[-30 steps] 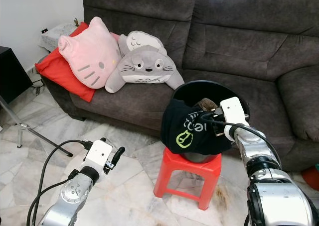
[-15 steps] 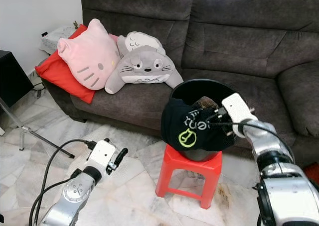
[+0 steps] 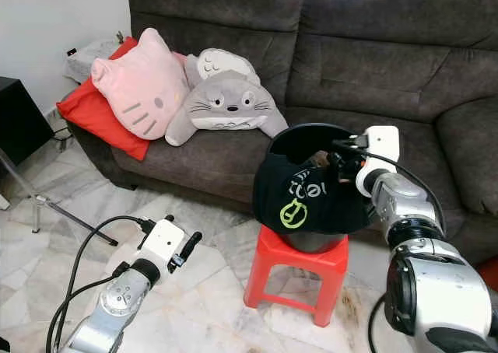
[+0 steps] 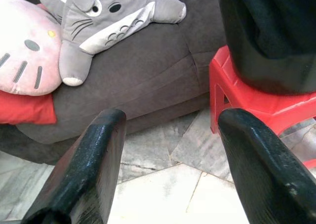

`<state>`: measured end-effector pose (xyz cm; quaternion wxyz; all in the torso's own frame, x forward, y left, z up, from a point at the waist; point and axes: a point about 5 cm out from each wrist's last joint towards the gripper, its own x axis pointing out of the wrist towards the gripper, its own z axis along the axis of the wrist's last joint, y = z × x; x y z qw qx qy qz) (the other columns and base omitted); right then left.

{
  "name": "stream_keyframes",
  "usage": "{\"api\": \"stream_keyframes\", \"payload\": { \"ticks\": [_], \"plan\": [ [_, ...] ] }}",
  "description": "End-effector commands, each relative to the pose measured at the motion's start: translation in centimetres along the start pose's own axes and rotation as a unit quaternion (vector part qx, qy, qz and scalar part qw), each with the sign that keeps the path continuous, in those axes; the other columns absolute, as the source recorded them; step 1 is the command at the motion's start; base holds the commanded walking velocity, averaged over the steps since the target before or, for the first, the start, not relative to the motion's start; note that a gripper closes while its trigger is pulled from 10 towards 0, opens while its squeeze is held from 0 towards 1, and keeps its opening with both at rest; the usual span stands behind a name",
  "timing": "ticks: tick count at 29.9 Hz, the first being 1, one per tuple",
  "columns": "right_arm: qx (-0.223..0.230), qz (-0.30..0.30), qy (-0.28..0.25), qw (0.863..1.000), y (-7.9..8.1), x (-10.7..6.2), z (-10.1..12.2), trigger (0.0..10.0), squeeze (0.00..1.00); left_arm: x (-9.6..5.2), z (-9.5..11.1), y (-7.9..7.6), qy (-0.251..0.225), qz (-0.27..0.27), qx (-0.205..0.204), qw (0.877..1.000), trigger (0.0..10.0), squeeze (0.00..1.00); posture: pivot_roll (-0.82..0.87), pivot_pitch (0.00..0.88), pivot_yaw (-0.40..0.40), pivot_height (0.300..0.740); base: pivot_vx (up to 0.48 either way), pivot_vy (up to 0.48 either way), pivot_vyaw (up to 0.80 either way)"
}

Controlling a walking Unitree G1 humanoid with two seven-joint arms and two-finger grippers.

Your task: Hang hanger

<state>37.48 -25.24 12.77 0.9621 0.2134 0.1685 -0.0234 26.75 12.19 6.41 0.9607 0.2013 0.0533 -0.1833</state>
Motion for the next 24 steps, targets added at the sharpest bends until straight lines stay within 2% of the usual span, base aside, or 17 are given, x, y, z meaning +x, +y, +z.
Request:
{"api": "stream_keyframes", "payload": {
  "ticks": [1,3,6,13,16,21,24],
  "plan": [
    [0.128,-0.016,-0.001,0.992,0.0,0.1,-1.0,10.0,0.00,-0.1,-0.3,-0.2,0.008,-0.009,0.011,1.000,10.0,0.00,-0.07,0.000,0.003,0.740,0.000,0.000,0.00],
    [0.190,-0.014,-0.006,0.982,0.4,0.2,-1.2,10.0,0.00,-0.1,-0.3,-0.1,0.008,-0.010,0.013,1.000,10.0,0.00,-0.07,0.000,0.003,0.740,0.000,0.000,0.00],
    [0.218,-0.020,-0.005,0.976,0.7,0.3,-1.3,10.0,0.00,-0.2,-0.4,-0.1,0.009,-0.012,0.016,1.000,10.0,0.00,-0.07,0.000,0.003,0.740,0.000,0.000,0.00],
    [0.214,-0.031,0.003,0.976,0.7,0.1,-1.3,10.0,0.00,-0.3,-0.3,-0.1,0.010,-0.013,0.020,1.000,10.0,0.00,-0.07,0.000,-0.002,0.740,0.000,0.000,0.00],
    [0.214,-0.023,-0.002,0.977,0.4,-0.5,-1.0,10.0,0.00,-0.3,-0.4,-0.1,0.010,-0.014,0.021,1.000,10.0,0.00,-0.07,0.000,-0.002,0.740,0.000,0.000,0.00],
    [0.217,-0.036,-0.025,0.975,0.2,-2.8,-1.6,10.0,0.00,-0.4,-0.4,-0.3,0.011,-0.019,0.025,0.999,10.0,0.00,-0.08,0.000,0.003,0.740,0.000,0.000,0.00],
    [0.190,-0.028,-0.035,0.981,0.4,-4.1,-2.0,10.0,0.00,-0.4,-0.4,-0.2,0.011,-0.020,0.025,0.999,10.0,0.00,-0.08,0.000,0.002,0.740,0.000,0.000,0.00]
  ]
}}
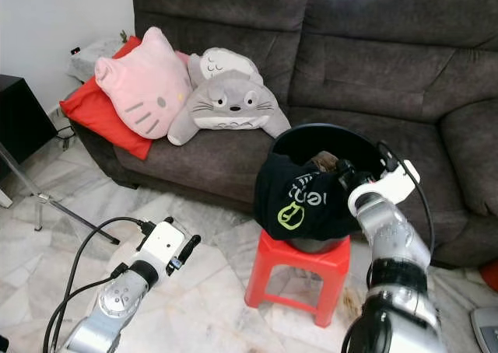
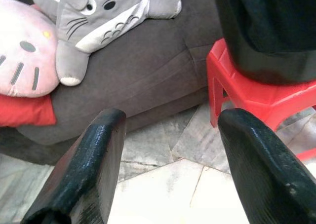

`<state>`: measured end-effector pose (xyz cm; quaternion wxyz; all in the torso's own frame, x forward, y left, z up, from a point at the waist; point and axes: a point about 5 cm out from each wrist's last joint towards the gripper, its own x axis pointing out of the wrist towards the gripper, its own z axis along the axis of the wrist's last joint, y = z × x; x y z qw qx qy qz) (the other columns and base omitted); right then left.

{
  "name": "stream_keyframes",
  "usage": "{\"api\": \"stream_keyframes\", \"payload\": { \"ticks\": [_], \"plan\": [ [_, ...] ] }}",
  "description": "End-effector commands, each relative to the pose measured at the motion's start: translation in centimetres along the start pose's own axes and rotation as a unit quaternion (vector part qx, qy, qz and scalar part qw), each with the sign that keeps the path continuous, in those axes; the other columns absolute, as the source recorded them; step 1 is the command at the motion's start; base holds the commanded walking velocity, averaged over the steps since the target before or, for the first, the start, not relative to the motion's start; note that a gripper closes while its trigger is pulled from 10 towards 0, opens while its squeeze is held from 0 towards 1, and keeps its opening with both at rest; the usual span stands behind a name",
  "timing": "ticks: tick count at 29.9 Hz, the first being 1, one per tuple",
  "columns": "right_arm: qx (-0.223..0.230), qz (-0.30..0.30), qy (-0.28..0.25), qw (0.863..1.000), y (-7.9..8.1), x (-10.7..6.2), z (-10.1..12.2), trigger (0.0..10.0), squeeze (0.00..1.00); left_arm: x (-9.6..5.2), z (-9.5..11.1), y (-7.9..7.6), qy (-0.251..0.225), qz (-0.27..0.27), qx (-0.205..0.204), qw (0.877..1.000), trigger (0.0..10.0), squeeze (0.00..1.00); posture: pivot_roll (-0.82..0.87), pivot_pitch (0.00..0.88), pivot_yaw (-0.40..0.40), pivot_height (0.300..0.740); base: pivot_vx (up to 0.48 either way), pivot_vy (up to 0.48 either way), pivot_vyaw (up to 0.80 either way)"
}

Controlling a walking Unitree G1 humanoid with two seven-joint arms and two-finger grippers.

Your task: Hang hanger

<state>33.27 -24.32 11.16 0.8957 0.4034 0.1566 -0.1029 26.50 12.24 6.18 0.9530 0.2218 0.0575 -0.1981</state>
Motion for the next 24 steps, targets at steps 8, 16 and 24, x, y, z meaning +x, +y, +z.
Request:
{"api": "stream_keyframes", "payload": {
  "ticks": [8,16,24],
  "plan": [
    [-0.043,0.114,-0.076,0.990,0.1,-4.6,-0.3,10.0,0.00,-0.3,-0.3,-0.1,0.009,-0.006,0.006,1.000,10.0,0.00,-0.08,0.000,0.002,0.740,0.000,0.000,0.00],
    [-0.029,0.038,-0.016,0.999,-8.2,-5.5,-5.4,10.0,0.00,-0.2,-0.4,0.1,0.011,-0.007,0.011,1.000,10.0,0.00,-0.08,0.000,0.013,0.740,0.000,0.000,0.00],
    [-0.041,0.046,0.012,0.998,-10.1,-4.2,-7.2,10.0,0.00,-0.1,-0.4,0.5,0.010,-0.002,0.017,1.000,10.0,0.00,-0.07,0.000,0.027,0.740,0.000,0.000,0.00]
  ]
}}
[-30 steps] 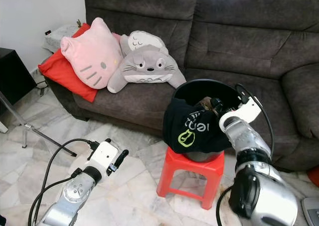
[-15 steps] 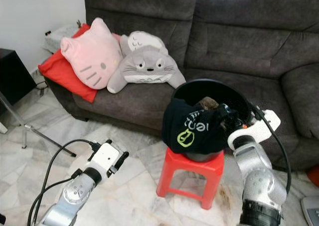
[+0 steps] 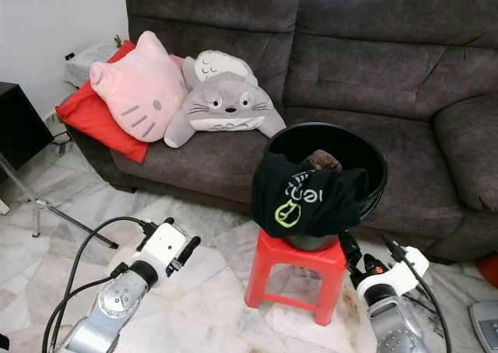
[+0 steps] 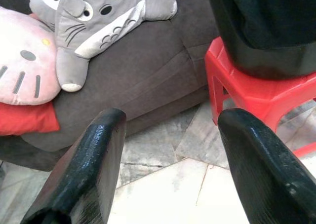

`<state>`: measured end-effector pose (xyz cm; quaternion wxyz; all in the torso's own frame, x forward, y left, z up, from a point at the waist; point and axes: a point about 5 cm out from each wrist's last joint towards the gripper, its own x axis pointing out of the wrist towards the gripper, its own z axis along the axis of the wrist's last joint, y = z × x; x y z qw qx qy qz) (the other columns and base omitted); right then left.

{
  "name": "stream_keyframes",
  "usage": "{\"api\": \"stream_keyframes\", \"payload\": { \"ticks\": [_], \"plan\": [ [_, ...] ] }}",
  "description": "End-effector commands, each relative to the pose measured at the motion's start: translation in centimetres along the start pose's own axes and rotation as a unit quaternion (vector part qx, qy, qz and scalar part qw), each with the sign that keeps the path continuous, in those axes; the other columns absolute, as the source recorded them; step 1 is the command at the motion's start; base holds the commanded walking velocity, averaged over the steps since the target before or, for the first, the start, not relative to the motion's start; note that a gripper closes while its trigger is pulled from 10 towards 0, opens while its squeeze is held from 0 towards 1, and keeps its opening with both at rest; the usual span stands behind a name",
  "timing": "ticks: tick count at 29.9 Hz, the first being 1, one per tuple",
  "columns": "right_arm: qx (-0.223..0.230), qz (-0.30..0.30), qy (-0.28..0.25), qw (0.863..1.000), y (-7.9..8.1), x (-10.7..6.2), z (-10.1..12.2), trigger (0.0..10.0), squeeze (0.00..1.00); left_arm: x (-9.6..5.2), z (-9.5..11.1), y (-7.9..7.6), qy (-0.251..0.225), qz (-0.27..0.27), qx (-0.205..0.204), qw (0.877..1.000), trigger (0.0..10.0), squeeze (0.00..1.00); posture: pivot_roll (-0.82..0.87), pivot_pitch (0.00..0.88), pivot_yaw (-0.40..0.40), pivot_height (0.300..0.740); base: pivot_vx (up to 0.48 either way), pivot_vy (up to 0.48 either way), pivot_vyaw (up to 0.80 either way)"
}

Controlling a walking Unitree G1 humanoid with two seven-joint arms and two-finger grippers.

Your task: Hang hanger

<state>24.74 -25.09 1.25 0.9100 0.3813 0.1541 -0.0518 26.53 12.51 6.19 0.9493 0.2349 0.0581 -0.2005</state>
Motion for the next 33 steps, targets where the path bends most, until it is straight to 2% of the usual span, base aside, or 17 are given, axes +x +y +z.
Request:
{"api": "stream_keyframes", "payload": {
  "ticks": [1,6,7,9,11,19,26,33],
  "plan": [
    [-0.009,0.007,0.005,1.000,-0.3,0.5,-0.1,10.0,0.00,0.0,-0.3,0.5,0.007,0.006,0.008,1.000,10.0,0.00,-0.07,0.000,0.030,0.740,0.000,0.000,0.00],
    [-0.015,0.038,0.015,0.999,-0.4,1.0,-0.2,10.0,0.00,0.1,-0.1,0.8,0.004,0.013,0.013,1.000,10.0,0.00,-0.06,0.000,0.032,0.740,0.000,0.000,0.00],
    [-0.032,0.029,0.018,0.999,-0.8,1.1,-0.1,10.0,0.00,0.2,0.0,0.9,0.002,0.014,0.018,1.000,10.0,0.00,-0.06,0.000,0.035,0.740,0.000,0.000,0.00],
    [-0.032,0.026,0.016,0.999,-0.9,1.1,0.0,10.0,0.00,0.2,0.0,1.0,0.002,0.015,0.019,1.000,10.0,0.00,-0.06,0.000,0.035,0.740,0.000,0.000,0.00],
    [-0.015,0.019,-0.001,1.000,-1.1,1.3,0.6,10.0,0.00,0.2,0.0,1.0,0.003,0.018,0.020,1.000,10.0,0.00,-0.05,0.000,0.034,0.740,0.000,0.000,0.00],
    [-0.006,-0.011,-0.033,0.999,-2.2,1.3,2.0,10.0,0.00,0.2,0.0,1.4,0.002,0.026,0.032,0.999,10.0,0.00,-0.05,0.000,0.038,0.740,0.000,0.000,0.00],
    [0.001,0.014,-0.036,0.999,-1.5,1.9,2.1,10.0,0.00,0.2,0.2,1.7,-0.001,0.029,0.042,0.999,10.0,0.00,-0.04,0.000,0.046,0.740,0.000,0.000,0.00],
    [0.007,0.057,-0.042,0.997,0.3,3.0,2.6,10.0,0.00,0.2,0.4,1.9,-0.004,0.032,0.052,0.998,10.0,0.00,-0.03,0.000,0.049,0.740,0.000,0.000,0.00]
  ]
}}
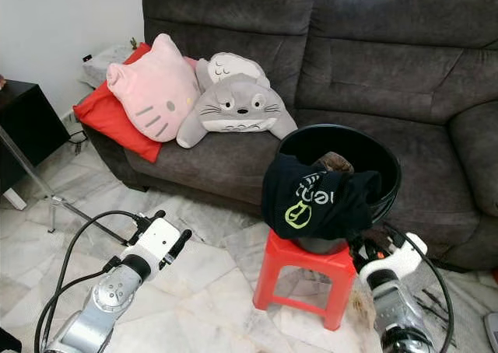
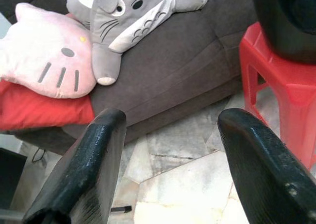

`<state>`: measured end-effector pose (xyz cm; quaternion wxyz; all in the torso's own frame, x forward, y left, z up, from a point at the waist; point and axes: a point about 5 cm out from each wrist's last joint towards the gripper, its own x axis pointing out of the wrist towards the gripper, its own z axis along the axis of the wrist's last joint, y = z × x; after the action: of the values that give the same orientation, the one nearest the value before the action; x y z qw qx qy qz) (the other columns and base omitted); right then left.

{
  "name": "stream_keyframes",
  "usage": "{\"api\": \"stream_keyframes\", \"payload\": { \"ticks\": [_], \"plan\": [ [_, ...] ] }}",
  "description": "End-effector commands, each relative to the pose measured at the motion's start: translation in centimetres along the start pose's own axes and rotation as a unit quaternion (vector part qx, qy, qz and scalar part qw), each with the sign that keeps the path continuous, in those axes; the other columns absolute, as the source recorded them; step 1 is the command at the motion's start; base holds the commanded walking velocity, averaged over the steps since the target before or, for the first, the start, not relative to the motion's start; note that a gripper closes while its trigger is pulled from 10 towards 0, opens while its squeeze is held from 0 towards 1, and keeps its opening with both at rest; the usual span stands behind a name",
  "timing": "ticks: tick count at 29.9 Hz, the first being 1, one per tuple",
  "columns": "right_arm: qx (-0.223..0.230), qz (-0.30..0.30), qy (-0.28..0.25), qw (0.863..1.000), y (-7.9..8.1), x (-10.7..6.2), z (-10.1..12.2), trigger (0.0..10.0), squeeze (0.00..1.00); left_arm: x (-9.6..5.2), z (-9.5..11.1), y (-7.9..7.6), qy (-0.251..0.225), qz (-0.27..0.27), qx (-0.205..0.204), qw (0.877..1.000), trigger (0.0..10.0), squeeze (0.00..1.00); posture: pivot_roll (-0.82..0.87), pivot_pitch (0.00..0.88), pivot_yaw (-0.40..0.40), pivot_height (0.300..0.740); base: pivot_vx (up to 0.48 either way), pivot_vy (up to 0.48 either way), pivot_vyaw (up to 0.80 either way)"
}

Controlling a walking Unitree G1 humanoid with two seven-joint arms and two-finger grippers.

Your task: Hang hanger

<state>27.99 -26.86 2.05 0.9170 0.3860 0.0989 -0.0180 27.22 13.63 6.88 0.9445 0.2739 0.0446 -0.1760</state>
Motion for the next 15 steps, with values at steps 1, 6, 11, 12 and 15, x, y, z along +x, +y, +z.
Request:
{"api": "stream_keyframes", "payload": {
  "ticks": [1,6,11,12,15],
  "plan": [
    [0.006,0.006,-0.004,1.000,0.6,0.5,0.1,10.0,0.00,0.1,0.3,0.4,-0.005,0.005,0.013,1.000,10.0,0.00,-0.02,0.000,0.048,0.740,0.000,0.000,0.00],
    [0.005,0.007,-0.004,1.000,0.8,0.7,0.2,10.0,0.00,0.1,0.3,0.5,-0.005,0.005,0.015,1.000,10.0,0.00,-0.02,0.000,0.048,0.740,0.000,0.000,0.00],
    [0.005,0.007,-0.004,1.000,0.8,0.7,0.2,10.0,0.00,0.1,0.3,0.5,-0.005,0.005,0.015,1.000,10.0,0.00,-0.02,0.000,0.048,0.740,0.000,0.000,0.00],
    [0.003,0.016,-0.007,1.000,1.2,1.0,0.3,10.0,0.00,0.1,0.3,0.5,-0.005,0.006,0.017,1.000,10.0,0.00,-0.02,0.000,0.046,0.740,0.000,0.000,0.00],
    [0.000,0.044,-0.012,0.999,2.0,1.4,0.4,10.0,0.00,0.0,0.3,0.5,-0.004,0.006,0.020,1.000,10.0,0.00,-0.02,0.000,0.043,0.740,0.000,0.000,0.00]
  ]
}}
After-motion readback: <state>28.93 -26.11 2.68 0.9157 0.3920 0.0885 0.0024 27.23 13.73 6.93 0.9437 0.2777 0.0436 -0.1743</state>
